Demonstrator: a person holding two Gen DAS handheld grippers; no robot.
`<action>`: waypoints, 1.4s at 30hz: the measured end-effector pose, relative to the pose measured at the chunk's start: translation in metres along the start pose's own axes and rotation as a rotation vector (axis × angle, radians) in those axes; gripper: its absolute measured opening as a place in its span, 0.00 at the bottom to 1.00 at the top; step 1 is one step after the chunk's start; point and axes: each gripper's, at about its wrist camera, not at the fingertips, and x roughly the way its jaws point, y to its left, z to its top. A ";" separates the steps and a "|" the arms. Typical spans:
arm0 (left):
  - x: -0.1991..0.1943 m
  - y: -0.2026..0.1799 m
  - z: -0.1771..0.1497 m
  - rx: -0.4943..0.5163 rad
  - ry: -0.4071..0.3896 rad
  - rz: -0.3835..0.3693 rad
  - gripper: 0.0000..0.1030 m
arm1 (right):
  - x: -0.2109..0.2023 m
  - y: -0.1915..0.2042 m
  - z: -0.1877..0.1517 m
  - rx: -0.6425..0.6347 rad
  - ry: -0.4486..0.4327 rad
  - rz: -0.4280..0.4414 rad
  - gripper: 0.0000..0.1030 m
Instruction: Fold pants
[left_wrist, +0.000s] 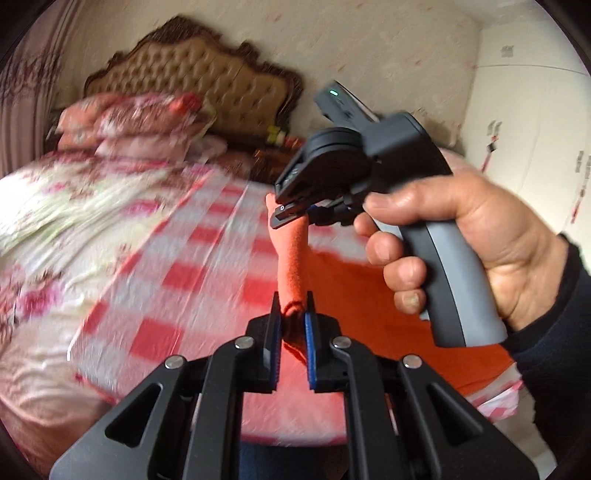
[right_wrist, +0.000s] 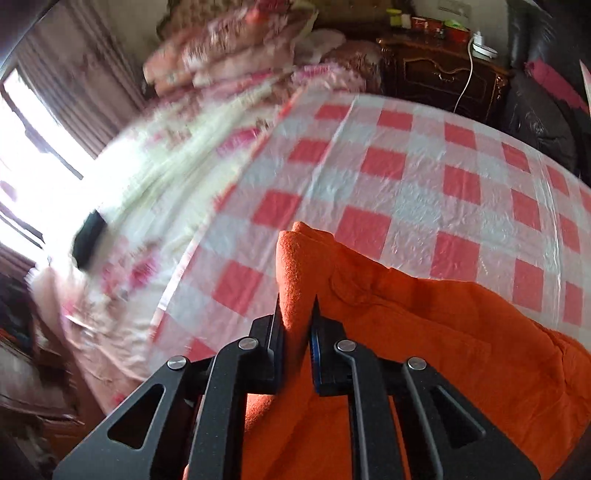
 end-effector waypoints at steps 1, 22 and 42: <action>-0.006 -0.009 0.006 0.015 -0.019 -0.017 0.10 | -0.014 -0.007 0.002 0.023 -0.020 0.040 0.11; 0.082 -0.310 -0.148 0.763 -0.033 -0.198 0.10 | -0.100 -0.355 -0.148 0.531 -0.093 0.172 0.18; 0.096 -0.326 -0.201 1.007 -0.092 -0.090 0.18 | -0.102 -0.353 -0.180 0.418 -0.085 0.137 0.13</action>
